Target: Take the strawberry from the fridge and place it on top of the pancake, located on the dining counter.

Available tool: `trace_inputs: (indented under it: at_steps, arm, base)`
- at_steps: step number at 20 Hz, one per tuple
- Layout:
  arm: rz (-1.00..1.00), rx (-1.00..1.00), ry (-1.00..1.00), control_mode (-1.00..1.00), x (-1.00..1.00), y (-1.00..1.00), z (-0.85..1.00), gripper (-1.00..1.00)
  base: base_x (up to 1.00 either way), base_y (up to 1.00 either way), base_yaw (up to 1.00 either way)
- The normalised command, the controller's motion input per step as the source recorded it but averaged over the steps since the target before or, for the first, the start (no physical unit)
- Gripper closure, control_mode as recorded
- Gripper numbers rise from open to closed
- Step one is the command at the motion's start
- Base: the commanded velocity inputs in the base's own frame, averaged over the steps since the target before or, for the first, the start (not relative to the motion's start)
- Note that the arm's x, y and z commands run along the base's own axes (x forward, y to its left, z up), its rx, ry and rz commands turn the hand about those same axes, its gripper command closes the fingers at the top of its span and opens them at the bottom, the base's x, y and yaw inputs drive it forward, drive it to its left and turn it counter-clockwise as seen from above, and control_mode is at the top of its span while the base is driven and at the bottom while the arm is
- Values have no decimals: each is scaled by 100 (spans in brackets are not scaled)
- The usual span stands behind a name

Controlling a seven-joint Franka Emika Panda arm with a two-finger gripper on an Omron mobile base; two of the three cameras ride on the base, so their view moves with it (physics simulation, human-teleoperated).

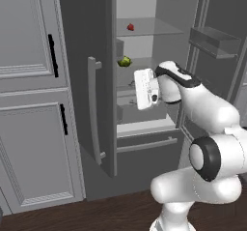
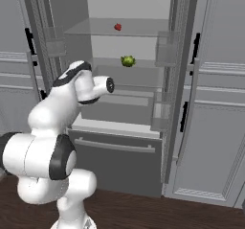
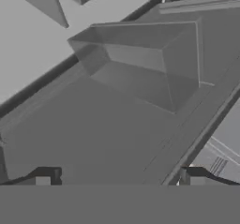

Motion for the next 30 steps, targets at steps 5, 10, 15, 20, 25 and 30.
trace_inputs:
  at_steps: [5,10,15,20,25,30]
  arm:
    - [29,47,50,-100,73,44,1,-100]
    - [45,39,46,-100,26,55,-2,-100]
    - [41,1,28,-100,3,95,-25,-100]
    - [24,0,13,-100,0,88,-2,-100]
    - [1,0,1,-100,-9,73,0,-100]
    - [-5,0,0,-100,-16,56,0,-100]
  base:
    - [0,0,0]
    - [0,0,0]
    - [0,0,0]
    - [0,0,0]
    - [0,0,0]
    - [0,0,0]
